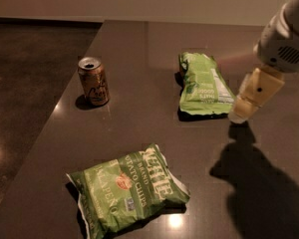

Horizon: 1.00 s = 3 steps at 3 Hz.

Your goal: Move green rice chip bag near green jalapeno chip bag

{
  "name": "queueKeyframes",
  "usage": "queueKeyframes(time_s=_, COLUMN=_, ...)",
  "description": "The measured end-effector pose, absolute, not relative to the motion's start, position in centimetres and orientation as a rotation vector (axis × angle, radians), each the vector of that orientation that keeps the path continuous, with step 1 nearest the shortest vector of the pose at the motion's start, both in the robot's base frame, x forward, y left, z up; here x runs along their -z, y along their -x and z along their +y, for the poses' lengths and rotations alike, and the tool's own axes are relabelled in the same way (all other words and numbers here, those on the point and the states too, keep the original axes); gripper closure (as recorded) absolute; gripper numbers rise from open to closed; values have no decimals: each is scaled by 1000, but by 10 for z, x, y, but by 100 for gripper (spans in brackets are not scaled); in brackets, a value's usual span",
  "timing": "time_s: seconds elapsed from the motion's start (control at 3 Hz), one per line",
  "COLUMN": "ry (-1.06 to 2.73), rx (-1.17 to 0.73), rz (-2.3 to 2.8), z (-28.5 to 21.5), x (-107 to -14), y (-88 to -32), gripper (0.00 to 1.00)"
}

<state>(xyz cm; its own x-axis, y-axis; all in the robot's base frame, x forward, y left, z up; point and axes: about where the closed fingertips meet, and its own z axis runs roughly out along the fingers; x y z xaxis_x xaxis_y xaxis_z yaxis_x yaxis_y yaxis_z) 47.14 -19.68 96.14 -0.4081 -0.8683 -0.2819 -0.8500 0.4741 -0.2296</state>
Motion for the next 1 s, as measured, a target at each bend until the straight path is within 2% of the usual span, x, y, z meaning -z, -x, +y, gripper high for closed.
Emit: queueKeyframes(time_s=1.0, ry=904, rx=-44, rz=2544, z=-188, x=-901, y=-544, gripper=0)
